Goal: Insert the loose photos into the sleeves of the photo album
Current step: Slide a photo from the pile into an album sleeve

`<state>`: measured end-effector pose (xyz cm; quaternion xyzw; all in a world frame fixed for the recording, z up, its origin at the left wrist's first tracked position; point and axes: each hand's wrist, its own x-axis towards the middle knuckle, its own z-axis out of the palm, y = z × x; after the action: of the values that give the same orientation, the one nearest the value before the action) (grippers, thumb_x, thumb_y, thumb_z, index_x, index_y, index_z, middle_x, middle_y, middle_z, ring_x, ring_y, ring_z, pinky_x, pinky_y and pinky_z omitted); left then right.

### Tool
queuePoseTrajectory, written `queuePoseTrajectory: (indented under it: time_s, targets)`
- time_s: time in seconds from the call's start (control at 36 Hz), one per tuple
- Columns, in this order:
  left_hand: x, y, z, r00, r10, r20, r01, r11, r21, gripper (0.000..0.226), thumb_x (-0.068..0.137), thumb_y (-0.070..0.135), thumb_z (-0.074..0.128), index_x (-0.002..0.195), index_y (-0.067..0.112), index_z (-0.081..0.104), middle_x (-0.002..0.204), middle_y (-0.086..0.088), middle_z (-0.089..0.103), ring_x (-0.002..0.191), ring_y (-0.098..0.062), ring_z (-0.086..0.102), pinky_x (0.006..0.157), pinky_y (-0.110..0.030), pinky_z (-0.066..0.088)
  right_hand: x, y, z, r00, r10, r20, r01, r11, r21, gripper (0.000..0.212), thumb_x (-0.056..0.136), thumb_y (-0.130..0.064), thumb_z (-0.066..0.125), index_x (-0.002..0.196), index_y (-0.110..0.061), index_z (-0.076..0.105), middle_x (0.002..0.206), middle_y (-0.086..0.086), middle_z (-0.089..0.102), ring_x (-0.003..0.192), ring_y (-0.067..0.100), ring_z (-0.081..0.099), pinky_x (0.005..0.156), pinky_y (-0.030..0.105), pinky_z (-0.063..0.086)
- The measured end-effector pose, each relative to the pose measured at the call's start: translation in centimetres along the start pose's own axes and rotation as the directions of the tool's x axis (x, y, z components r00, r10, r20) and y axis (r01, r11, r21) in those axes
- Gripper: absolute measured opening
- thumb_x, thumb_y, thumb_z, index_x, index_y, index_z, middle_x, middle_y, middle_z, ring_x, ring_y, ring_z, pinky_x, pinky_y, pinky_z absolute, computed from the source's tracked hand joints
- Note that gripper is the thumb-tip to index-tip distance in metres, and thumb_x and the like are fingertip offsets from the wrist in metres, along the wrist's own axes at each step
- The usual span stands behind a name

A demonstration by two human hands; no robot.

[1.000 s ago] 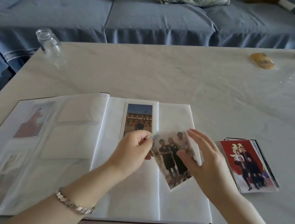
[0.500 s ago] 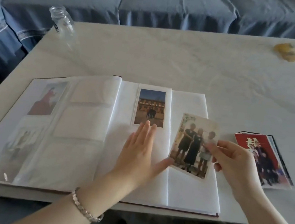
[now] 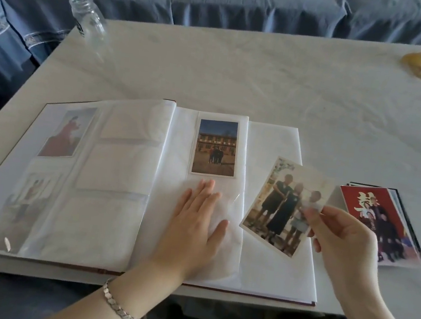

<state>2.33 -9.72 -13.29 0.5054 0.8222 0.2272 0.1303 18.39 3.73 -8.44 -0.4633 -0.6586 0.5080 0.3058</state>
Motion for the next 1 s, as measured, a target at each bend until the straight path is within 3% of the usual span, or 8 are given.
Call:
queuePoseTrajectory:
  time_s: [0.14, 0.22, 0.33, 0.44, 0.53, 0.61, 0.86, 1.0]
  targets:
    - [-0.2, -0.2, 0.2, 0.998, -0.012, -0.069, 0.003, 0.991, -0.137, 0.051, 0.09, 0.057, 0.027, 0.119, 0.021, 0.051, 0.153, 0.007, 0.025, 0.139, 0.007, 0.002, 0.111, -0.009, -0.01, -0.4, 0.4, 0.7, 1.0, 0.017, -0.025, -0.018, 0.998, -0.052, 0.008, 0.084, -0.01, 0.064, 0.091, -0.013, 0.068, 0.07, -0.012, 0.067, 0.053, -0.006, 0.059, 0.043, 0.005, 0.041]
    - [-0.2, -0.5, 0.4, 0.995, 0.031, -0.097, -0.046, 0.987, -0.156, 0.016, 0.097, 0.037, 0.044, 0.094, 0.023, 0.051, 0.151, 0.005, 0.03, 0.135, 0.016, -0.004, 0.11, -0.008, -0.008, -0.8, 0.8, 1.2, 0.999, 0.052, -0.01, -0.053, 0.992, -0.115, 0.011, 0.082, -0.014, 0.067, 0.092, -0.014, 0.069, 0.076, -0.008, 0.068, 0.06, -0.004, 0.063, 0.043, 0.007, 0.043]
    - [-0.3, -0.4, 0.6, 0.989, 0.049, -0.142, -0.073, 0.983, -0.168, 0.022, 0.096, 0.028, 0.046, 0.076, 0.019, 0.047, 0.146, -0.005, 0.04, 0.136, 0.01, 0.008, 0.113, -0.01, -0.003, -1.2, 0.8, 1.6, 0.996, 0.078, 0.033, -0.071, 0.983, -0.167, 0.004, 0.081, -0.015, 0.067, 0.081, -0.019, 0.068, 0.063, -0.017, 0.064, 0.057, -0.008, 0.06, 0.041, 0.007, 0.041]
    - [-0.4, 0.2, 0.6, 0.971, 0.069, -0.228, -0.098, 0.988, -0.116, 0.022, 0.095, 0.033, 0.035, 0.075, 0.025, 0.04, 0.139, -0.007, 0.049, 0.136, 0.002, 0.018, 0.115, -0.013, 0.006, -0.6, 0.3, 1.1, 0.986, 0.15, 0.073, -0.135, 0.975, -0.175, 0.009, 0.083, -0.019, 0.065, 0.074, -0.021, 0.067, 0.049, -0.008, 0.061, 0.046, 0.003, 0.055, 0.042, 0.016, 0.04]
    - [-0.4, 0.6, 0.5, 0.962, 0.07, -0.265, -0.093, 0.993, -0.077, 0.027, 0.096, 0.031, 0.034, 0.075, 0.02, 0.047, 0.134, -0.007, 0.055, 0.133, -0.006, 0.03, 0.112, -0.027, 0.017, 0.1, 0.0, 0.8, 0.965, 0.231, 0.124, -0.209, 0.964, -0.165, 0.012, 0.083, -0.021, 0.065, 0.072, -0.023, 0.067, 0.051, -0.005, 0.062, 0.046, 0.01, 0.051, 0.045, 0.021, 0.04]
    - [-0.5, 0.6, 0.7, 0.958, 0.07, -0.277, -0.088, 0.995, -0.054, 0.027, 0.096, 0.029, 0.035, 0.077, 0.018, 0.05, 0.131, -0.007, 0.057, 0.13, -0.009, 0.035, 0.11, -0.035, 0.02, 0.2, -0.2, 0.8, 0.941, 0.27, 0.206, -0.228, 0.952, -0.203, 0.012, 0.082, -0.023, 0.065, 0.071, -0.026, 0.066, 0.053, -0.002, 0.064, 0.044, 0.009, 0.05, 0.043, 0.019, 0.038]
    - [-0.6, 0.4, 0.9, 0.96, 0.1, -0.262, -0.101, 0.995, 0.01, 0.032, 0.096, 0.03, 0.034, 0.088, 0.011, 0.059, 0.126, -0.008, 0.061, 0.127, -0.012, 0.043, 0.107, -0.04, 0.029, -0.4, 0.2, 0.6, 0.896, 0.291, 0.336, -0.178, 0.928, -0.328, 0.011, 0.085, -0.024, 0.064, 0.076, -0.021, 0.069, 0.044, -0.01, 0.058, 0.039, -0.001, 0.048, 0.043, 0.014, 0.034]
    - [-0.6, 0.5, 0.9, 0.958, 0.129, -0.255, -0.122, 0.992, 0.043, 0.035, 0.096, 0.028, 0.034, 0.097, 0.006, 0.062, 0.125, -0.008, 0.062, 0.127, -0.018, 0.047, 0.107, -0.04, 0.034, 0.4, 0.3, 0.6, 0.837, 0.377, 0.397, -0.24, 0.904, -0.354, 0.016, 0.086, -0.025, 0.063, 0.072, -0.018, 0.07, 0.044, -0.008, 0.058, 0.037, 0.002, 0.044, 0.043, 0.013, 0.033]
